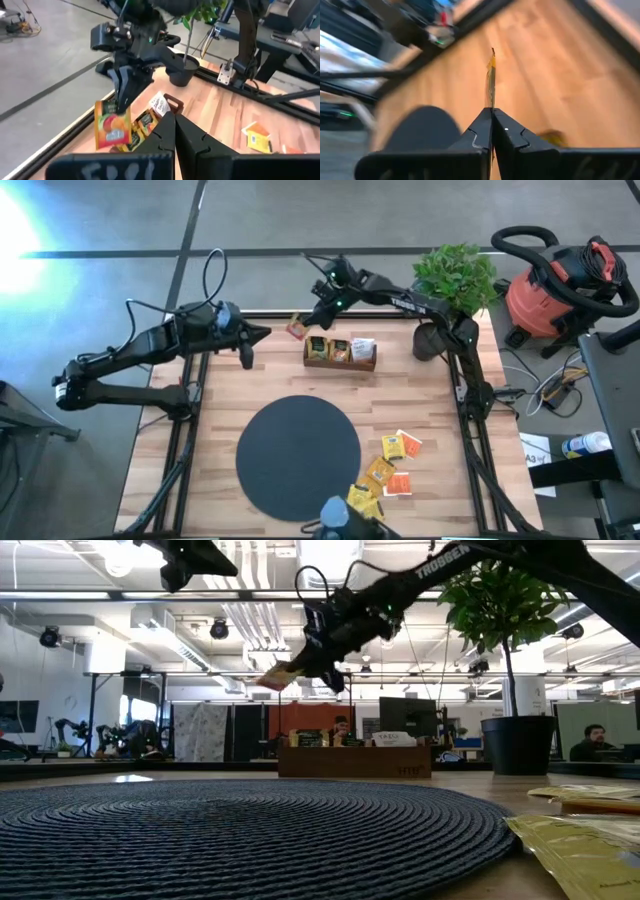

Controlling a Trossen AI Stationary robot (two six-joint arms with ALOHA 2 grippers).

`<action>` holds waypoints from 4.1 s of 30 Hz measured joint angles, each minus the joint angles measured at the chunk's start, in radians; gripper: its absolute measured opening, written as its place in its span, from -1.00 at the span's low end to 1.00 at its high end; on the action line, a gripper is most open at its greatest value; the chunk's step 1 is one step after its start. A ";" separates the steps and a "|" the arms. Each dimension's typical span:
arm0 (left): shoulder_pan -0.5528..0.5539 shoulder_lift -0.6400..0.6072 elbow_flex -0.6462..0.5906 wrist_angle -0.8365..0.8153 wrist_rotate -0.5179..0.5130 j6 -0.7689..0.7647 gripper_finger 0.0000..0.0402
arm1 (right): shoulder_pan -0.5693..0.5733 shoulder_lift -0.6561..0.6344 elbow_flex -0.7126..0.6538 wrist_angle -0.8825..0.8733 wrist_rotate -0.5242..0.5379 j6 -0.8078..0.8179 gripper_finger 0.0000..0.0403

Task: Pick & Place Tea
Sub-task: Put the top orange tea bag into the middle section of the wooden organizer, then put the top white tea bag into the right section of the wooden organizer

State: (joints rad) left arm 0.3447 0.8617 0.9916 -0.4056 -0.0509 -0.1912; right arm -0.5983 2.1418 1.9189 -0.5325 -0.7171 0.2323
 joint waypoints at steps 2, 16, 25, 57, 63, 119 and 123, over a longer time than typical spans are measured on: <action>0.000 -0.004 0.000 -0.001 0.000 0.027 -0.98 | 0.004 -0.002 0.069 -0.130 0.078 -0.091 -0.96; 0.001 -0.010 0.000 -0.001 0.000 0.146 -0.98 | 0.024 -0.011 0.195 -0.724 0.298 -0.371 -0.96; 0.001 -0.010 0.000 -0.012 0.000 0.161 -0.98 | 0.024 -0.010 0.069 -0.669 0.303 -0.412 -0.96; 0.001 -0.010 0.000 -0.038 -0.001 0.104 -0.98 | 0.062 -0.008 -0.146 -0.504 0.448 -0.494 -0.96; 0.001 -0.010 0.000 -0.035 -0.001 0.084 -0.98 | 0.080 -0.009 -0.143 -0.498 0.512 -0.519 -0.96; 0.001 -0.008 -0.063 0.038 0.021 0.066 -0.98 | 0.357 -0.284 -0.277 -0.784 0.480 -0.273 -0.49; 0.001 -0.008 -0.064 0.039 0.035 0.076 -0.98 | 0.464 -0.294 -0.384 -0.789 0.477 -0.168 -0.48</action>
State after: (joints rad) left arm 0.3452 0.8538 0.9272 -0.3670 -0.0160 -0.1148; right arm -0.1344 1.8477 1.5349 -1.3212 -0.2401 0.0640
